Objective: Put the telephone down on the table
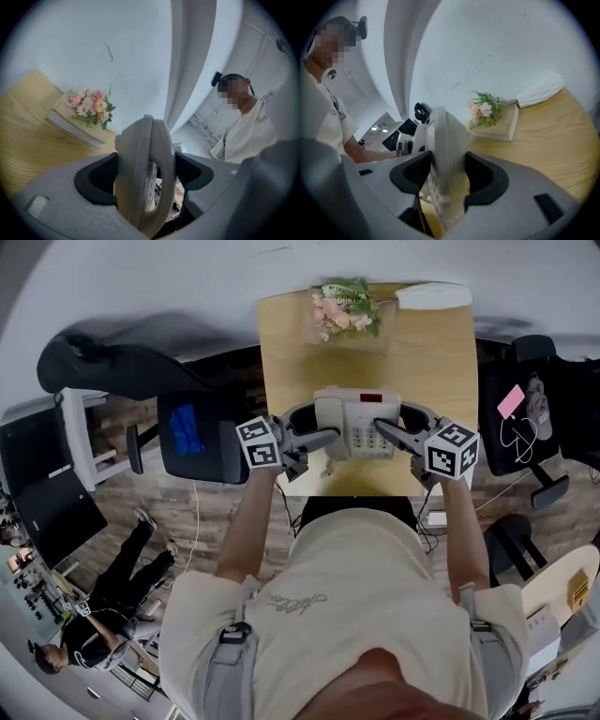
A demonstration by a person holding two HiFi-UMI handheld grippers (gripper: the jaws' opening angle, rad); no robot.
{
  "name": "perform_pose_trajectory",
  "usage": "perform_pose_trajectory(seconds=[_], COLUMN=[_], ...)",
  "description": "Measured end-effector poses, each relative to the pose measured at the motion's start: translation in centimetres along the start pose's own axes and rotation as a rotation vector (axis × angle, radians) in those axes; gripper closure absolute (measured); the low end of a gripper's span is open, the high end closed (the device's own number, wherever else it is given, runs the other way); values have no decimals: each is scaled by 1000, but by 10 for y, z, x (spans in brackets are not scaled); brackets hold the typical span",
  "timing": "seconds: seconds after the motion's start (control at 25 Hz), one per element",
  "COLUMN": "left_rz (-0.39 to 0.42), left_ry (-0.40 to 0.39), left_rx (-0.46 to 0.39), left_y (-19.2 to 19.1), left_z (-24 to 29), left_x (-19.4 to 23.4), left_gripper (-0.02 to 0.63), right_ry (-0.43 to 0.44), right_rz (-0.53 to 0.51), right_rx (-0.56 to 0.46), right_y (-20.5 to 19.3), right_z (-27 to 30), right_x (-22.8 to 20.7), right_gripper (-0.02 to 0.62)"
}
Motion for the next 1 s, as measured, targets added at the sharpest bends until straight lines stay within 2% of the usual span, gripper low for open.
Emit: perform_pose_trajectory(seconds=[0.56, 1.0], left_rz=[-168, -235], left_ry=[25, 66], left_rx=[49, 107], left_y=[-22, -33], left_z=[24, 35], left_x=[73, 97], left_gripper=[219, 219], right_ry=[-34, -33], right_rz=[145, 206], right_rx=[91, 159], right_y=[-2, -5], right_z=[28, 41], right_x=[-72, -104], right_gripper=[367, 365])
Point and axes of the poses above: the fingertips, and each gripper's own axes: z forward along the fingers, x to its left, y out of its top, the point moved 9 cm from there along -z, backward along the fingers, and after that the axes turned 7 degrees about z, right-handed, at the moved point
